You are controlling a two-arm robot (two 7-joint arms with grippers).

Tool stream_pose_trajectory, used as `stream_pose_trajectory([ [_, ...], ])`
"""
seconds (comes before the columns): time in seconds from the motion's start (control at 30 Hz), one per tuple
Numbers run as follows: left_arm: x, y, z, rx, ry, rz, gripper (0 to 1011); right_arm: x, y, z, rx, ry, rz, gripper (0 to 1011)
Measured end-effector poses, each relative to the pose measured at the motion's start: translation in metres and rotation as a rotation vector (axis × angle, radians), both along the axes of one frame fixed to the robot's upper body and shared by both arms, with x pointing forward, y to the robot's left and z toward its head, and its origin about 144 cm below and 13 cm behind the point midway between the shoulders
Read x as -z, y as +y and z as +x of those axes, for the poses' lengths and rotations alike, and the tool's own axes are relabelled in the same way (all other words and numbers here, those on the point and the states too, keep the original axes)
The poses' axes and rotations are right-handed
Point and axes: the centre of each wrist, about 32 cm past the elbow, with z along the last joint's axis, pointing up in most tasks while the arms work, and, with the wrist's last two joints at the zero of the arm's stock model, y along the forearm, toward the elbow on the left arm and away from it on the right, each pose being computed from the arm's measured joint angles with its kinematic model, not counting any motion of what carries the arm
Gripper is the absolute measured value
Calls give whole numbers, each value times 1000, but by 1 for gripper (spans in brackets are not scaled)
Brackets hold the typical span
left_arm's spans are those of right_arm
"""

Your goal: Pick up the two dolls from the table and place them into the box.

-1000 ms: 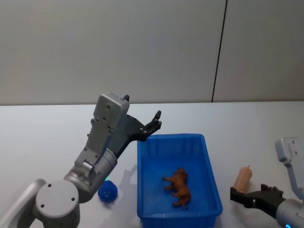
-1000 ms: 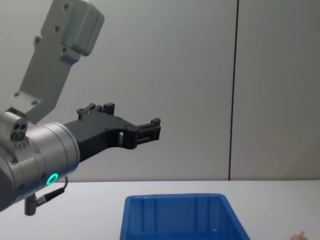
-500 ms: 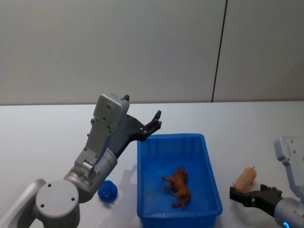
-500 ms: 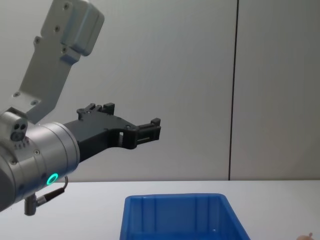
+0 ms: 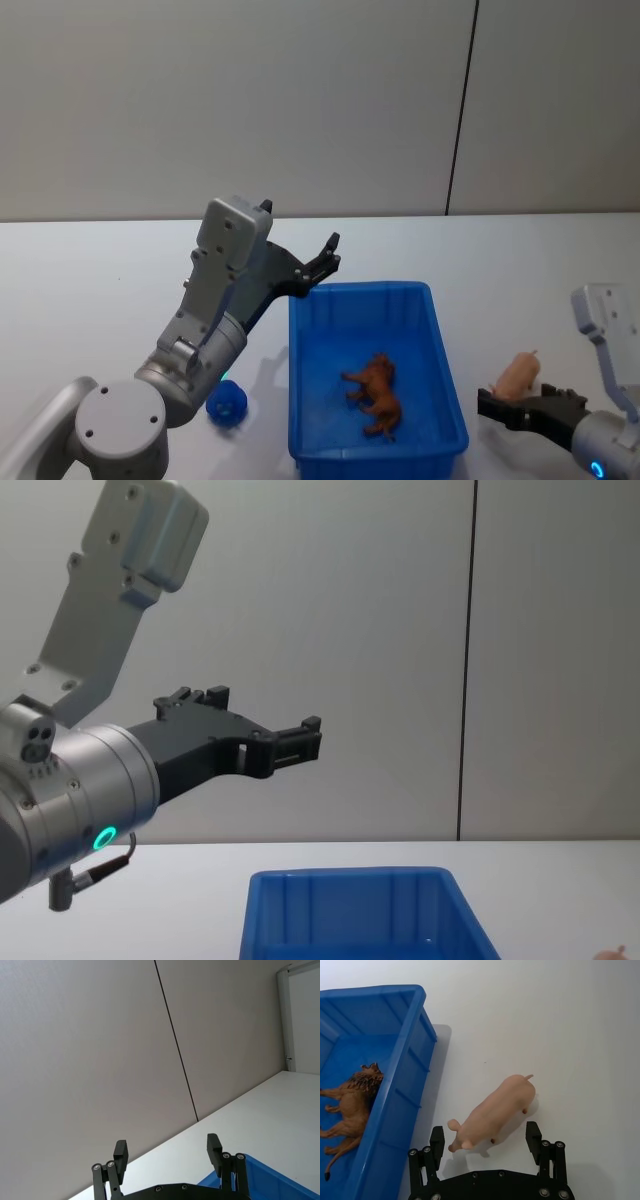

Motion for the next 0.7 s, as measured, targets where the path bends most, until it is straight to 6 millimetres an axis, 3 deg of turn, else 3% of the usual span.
stream_pose_trajectory([
  [0.7, 0, 0, 0, 0, 0, 0, 1001, 3, 9, 13, -4, 19, 14, 1001],
])
